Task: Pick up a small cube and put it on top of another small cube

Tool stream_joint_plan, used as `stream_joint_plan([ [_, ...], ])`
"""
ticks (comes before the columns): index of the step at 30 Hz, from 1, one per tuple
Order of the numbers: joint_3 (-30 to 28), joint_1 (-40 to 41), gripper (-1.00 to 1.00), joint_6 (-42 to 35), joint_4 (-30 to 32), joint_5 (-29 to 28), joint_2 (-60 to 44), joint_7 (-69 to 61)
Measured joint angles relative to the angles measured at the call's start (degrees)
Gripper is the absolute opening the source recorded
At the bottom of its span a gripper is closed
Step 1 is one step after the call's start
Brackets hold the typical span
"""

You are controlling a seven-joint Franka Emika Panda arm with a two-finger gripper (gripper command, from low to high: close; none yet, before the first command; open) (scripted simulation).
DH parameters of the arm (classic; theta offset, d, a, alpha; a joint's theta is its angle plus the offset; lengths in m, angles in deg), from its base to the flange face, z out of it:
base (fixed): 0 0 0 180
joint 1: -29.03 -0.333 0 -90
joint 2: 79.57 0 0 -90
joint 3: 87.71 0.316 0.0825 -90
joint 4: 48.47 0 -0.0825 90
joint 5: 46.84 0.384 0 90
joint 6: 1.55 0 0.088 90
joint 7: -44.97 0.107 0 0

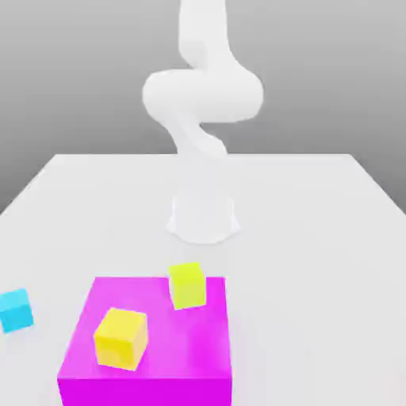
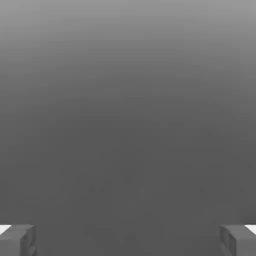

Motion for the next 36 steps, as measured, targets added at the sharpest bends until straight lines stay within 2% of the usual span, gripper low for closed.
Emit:
stream_joint_plan([
  [11, -15.53, -0.45, 0.0, 8.38, 4.07, -1.19, -19.13, -24.3],
  [16, -22.6, -0.16, 0.0, 12.18, 5.92, 1.38, -27.99, -37.4],
  [21, -28.51, 1.55, 0.0, 15.82, 7.7, 6.85, -37.61, -52.55],
  [29, -27.67, 11.82, 0.0, 20.97, 10.28, 17.93, -53.66, -78.48],
  [35, -17.59, 21.75, 0.0, 28.38, 8.2, 28.69, -65.75, -89.92],
  [36, -16.38, 22.76, -1.0, 29.21, 7.89, 29.73, -66.88, -90.74],
])
